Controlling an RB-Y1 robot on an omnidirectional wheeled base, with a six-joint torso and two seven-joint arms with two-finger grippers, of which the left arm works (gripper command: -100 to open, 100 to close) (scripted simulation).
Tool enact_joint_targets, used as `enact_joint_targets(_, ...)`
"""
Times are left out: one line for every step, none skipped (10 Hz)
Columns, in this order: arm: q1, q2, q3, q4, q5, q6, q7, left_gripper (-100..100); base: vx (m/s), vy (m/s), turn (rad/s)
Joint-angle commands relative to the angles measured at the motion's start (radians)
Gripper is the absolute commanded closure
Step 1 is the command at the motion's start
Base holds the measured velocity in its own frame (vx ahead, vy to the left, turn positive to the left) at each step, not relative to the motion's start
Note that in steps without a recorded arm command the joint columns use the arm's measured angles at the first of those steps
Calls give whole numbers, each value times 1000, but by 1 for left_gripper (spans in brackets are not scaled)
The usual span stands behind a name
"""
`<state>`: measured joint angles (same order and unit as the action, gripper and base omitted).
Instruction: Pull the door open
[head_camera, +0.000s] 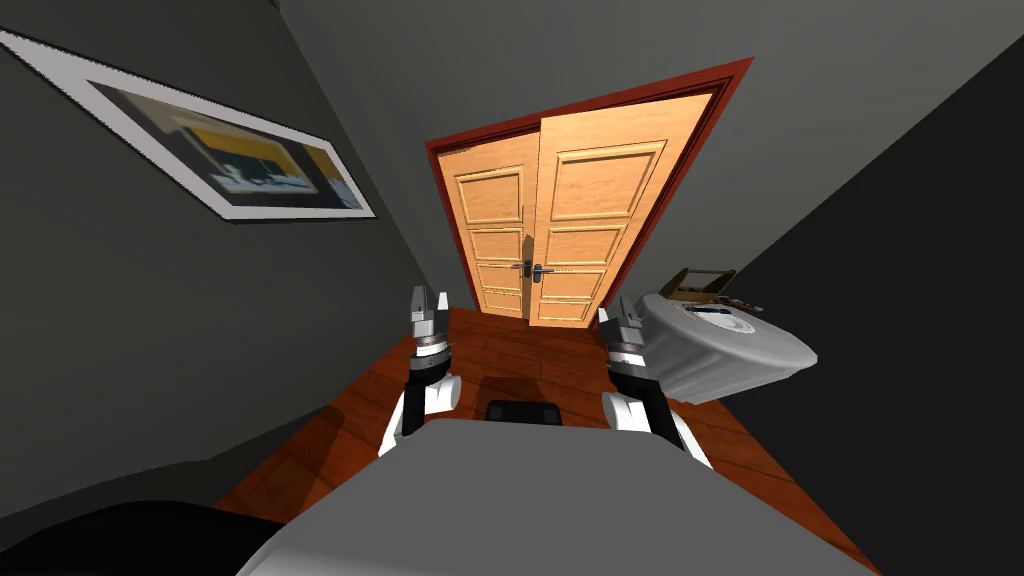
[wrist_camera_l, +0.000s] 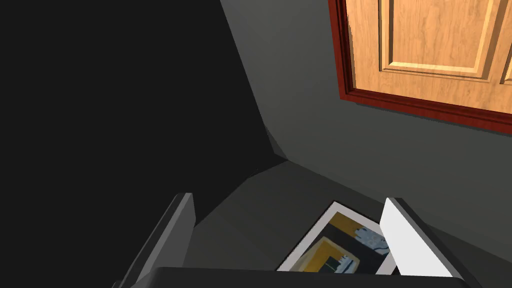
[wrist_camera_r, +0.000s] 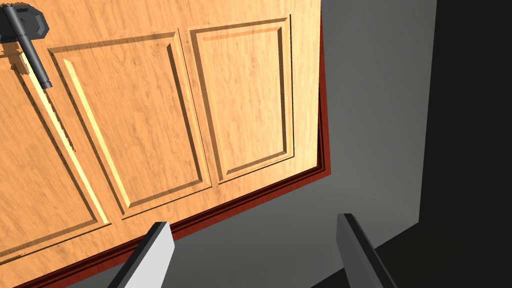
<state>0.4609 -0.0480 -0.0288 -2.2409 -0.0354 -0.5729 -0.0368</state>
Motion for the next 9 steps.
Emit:
enact_joint_targets(-21, 13, 2, 38, 3, 2, 4, -100, 41, -27, -30)
enact_joint_targets(-29, 18, 3, 52, 4, 3, 5, -100, 92, -14, -18)
enact_joint_targets(-37, 22, 4, 66, 5, 3, 7, -100, 92, 0, -10)
enact_joint_targets(-55, 31, 6, 98, 7, 5, 10, -100, 112, -2, -26)
enact_joint_targets(-66, 37, 8, 118, 9, 6, 12, -100, 116, -3, -20)
enact_joint_targets(-77, 43, 9, 138, 10, 7, 14, -100, 89, -6, -20)
enact_joint_targets(-88, 48, 10, 158, 12, 8, 16, -100, 77, -13, -18)
enact_joint_targets(-101, 54, 12, 180, 13, 9, 18, -100, 76, -16, -17)
enact_joint_targets(-115, 60, 13, 205, 15, 11, 21, -100, 85, -21, -27)
